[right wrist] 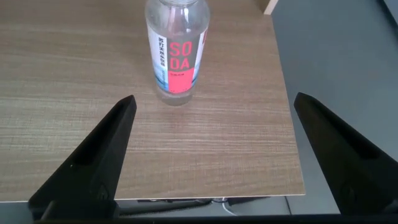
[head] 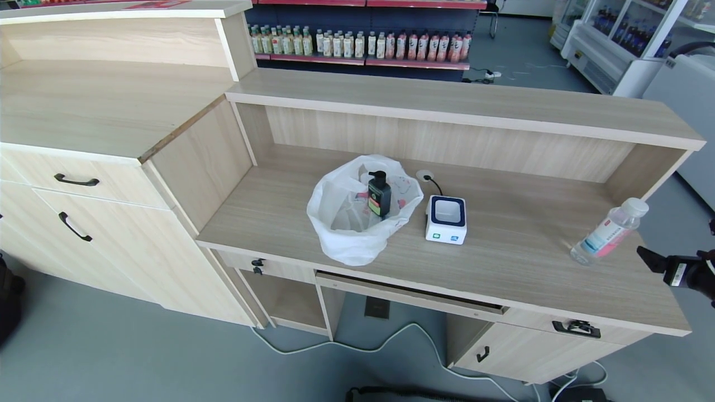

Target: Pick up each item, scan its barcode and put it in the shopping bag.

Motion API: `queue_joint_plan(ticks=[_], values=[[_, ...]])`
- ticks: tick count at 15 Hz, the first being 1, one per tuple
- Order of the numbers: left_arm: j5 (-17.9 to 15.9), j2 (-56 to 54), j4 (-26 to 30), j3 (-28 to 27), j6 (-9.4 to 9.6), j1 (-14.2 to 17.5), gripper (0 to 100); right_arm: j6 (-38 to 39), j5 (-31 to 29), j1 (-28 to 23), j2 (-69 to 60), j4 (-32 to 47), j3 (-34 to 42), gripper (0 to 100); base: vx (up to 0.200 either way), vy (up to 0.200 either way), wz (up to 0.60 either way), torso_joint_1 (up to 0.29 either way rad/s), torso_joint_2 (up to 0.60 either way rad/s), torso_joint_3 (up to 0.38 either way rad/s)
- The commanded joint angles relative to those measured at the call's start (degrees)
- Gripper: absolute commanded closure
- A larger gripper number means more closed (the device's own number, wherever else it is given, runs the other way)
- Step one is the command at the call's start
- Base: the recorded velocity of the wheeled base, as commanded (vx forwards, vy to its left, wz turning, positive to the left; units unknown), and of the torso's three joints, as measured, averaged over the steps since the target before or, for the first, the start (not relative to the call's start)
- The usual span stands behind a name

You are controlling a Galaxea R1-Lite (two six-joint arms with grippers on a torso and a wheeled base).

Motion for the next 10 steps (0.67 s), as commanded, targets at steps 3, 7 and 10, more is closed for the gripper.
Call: queue_joint_plan(ticks=[3,7,10], values=[[0.0,0.0,0.0,0.0,0.01,0.0,0,-0.4,-0.8,-0.4,1.9,0.2,-3.6,0,0.0,0.0,0.0,0.0,0.0,0.0],[0.0,0.0,0.0,0.0,0.01,0.0,0,-0.5,-1.8,-0.5,3.4,0.0,-4.6,0,0.0,0.0,0.0,0.0,0.0,0.0],[0.0,0.0,0.0,0.0,0.01,0.0,0,-0.6,-4.8,-0.7,4.5,-0.4,-5.2,0,0.0,0.0,0.0,0.0,0.0,0.0]])
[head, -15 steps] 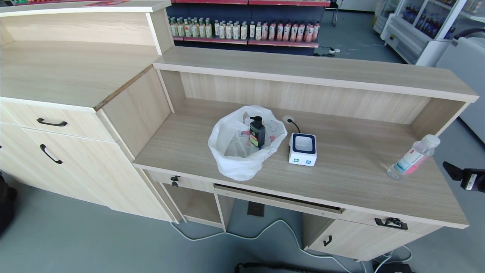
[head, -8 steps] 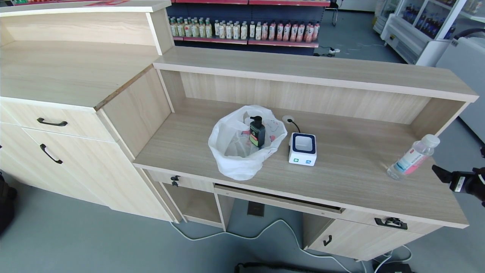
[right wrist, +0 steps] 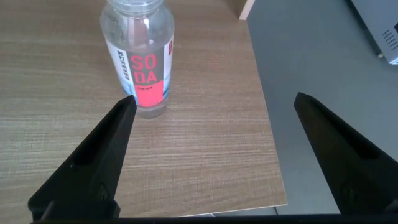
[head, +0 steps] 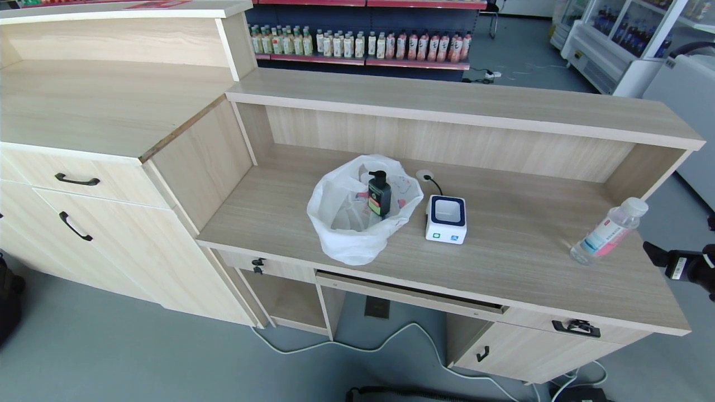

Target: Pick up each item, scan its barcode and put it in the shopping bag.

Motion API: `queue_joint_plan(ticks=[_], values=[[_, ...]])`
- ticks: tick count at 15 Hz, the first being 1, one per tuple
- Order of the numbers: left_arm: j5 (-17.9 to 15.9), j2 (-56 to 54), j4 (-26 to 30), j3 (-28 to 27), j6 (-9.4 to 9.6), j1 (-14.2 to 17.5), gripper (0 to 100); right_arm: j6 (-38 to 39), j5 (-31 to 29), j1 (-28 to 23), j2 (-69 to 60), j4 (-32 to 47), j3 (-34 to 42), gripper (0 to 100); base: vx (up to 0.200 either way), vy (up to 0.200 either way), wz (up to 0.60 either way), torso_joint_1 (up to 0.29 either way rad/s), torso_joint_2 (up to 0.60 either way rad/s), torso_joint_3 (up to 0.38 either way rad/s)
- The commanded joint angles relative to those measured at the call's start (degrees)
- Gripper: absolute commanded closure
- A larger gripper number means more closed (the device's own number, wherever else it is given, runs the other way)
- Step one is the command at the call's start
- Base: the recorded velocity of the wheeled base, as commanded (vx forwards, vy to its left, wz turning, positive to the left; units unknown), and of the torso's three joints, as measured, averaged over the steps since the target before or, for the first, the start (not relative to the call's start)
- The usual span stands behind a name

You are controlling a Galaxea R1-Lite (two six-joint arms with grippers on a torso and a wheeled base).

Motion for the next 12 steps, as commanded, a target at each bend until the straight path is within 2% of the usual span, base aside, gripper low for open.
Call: queue_joint_plan(ticks=[1,12], values=[[0.0,0.0,0.0,0.0,-0.01,0.0,0,0.1,-2.0,0.0,1.7,0.0,-1.7,0,0.0,0.0,0.0,0.0,0.0,0.0],[0.0,0.0,0.0,0.0,-0.01,0.0,0,1.2,-1.9,3.3,6.1,0.7,-7.7,0,0.0,0.0,0.0,0.0,0.0,0.0]])
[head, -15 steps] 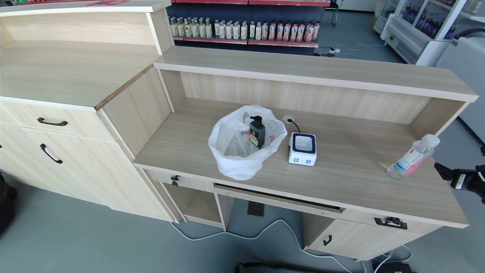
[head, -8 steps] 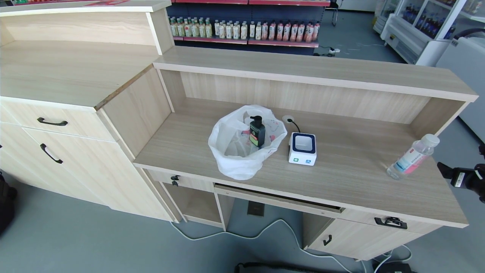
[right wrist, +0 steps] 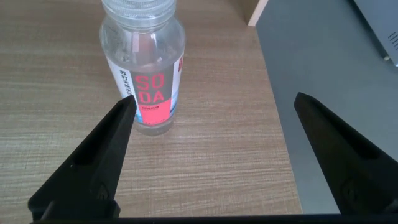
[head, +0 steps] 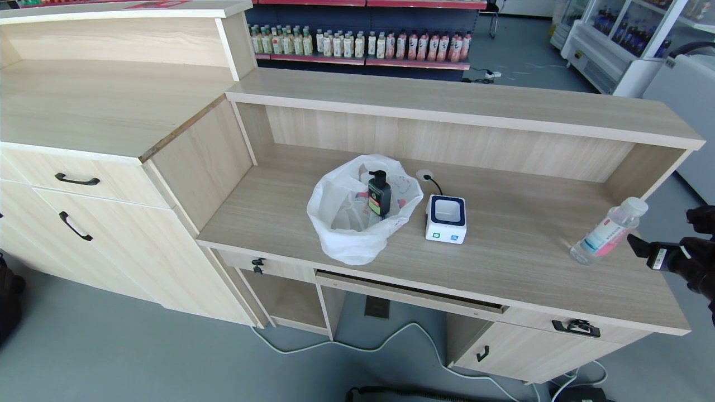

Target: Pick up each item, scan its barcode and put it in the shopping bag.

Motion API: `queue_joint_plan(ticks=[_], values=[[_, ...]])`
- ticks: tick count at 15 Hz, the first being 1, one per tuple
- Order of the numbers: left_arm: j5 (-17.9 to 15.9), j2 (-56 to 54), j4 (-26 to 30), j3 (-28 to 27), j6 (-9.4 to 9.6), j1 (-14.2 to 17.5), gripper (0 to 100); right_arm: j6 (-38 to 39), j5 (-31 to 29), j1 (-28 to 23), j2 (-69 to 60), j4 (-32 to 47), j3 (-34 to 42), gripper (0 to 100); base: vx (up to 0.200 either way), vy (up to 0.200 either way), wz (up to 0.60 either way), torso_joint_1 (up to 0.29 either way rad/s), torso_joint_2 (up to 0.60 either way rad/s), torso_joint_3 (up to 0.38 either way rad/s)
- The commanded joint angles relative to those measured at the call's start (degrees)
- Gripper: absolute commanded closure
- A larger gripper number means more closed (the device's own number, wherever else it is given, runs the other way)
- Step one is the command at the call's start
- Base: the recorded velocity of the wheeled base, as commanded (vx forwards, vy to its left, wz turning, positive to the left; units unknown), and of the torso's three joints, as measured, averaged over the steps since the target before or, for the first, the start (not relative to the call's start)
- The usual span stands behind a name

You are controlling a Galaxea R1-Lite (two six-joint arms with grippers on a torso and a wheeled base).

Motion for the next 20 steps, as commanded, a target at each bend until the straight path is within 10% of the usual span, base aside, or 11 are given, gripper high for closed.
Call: queue_joint_plan(ticks=[1,20], values=[[0.0,0.0,0.0,0.0,-0.01,0.0,0,-0.1,0.0,0.5,1.5,0.0,-1.4,0,0.0,0.0,0.0,0.0,0.0,0.0],[0.0,0.0,0.0,0.0,-0.01,0.0,0,0.0,-2.2,6.0,7.7,4.5,-11.1,0,0.0,0.0,0.0,0.0,0.0,0.0]])
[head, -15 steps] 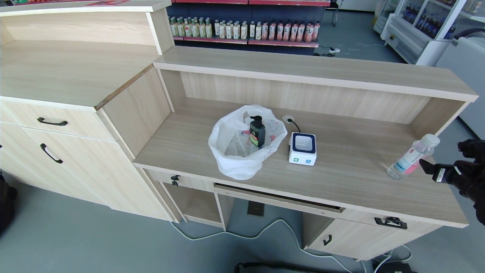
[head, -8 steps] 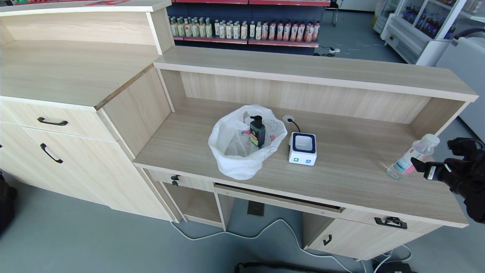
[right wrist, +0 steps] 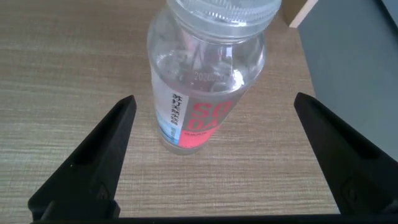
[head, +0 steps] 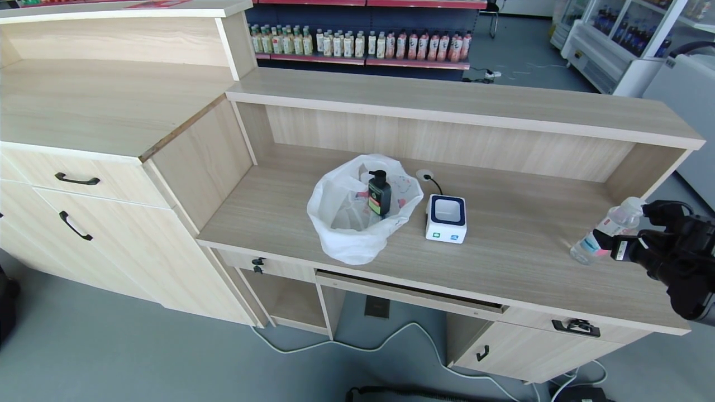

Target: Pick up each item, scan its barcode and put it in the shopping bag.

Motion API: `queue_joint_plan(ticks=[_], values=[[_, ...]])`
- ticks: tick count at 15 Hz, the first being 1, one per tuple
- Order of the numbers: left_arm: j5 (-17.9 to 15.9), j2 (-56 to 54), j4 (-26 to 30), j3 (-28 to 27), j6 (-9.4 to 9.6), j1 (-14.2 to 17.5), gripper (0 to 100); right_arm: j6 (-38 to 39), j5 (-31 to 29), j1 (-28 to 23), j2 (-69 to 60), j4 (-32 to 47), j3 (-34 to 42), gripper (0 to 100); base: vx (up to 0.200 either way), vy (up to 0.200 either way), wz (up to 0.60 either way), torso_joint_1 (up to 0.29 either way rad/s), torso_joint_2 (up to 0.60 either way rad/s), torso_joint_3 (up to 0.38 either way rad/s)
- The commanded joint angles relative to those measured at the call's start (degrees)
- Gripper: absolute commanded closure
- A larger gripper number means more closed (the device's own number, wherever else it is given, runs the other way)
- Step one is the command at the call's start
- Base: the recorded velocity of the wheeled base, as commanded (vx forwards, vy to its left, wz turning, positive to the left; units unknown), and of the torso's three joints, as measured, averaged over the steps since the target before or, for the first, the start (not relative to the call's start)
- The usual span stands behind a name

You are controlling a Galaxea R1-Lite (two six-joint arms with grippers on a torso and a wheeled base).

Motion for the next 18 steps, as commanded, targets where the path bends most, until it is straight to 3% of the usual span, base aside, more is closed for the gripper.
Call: queue_joint_plan(ticks=[1,18], values=[[0.0,0.0,0.0,0.0,-0.02,0.0,0,0.0,-0.1,0.5,1.1,0.0,-1.7,0,0.0,0.0,0.0,0.0,0.0,0.0],[0.0,0.0,0.0,0.0,-0.02,0.0,0,-0.1,-0.1,3.4,9.8,0.1,-13.0,0,0.0,0.0,0.0,0.0,0.0,0.0]])
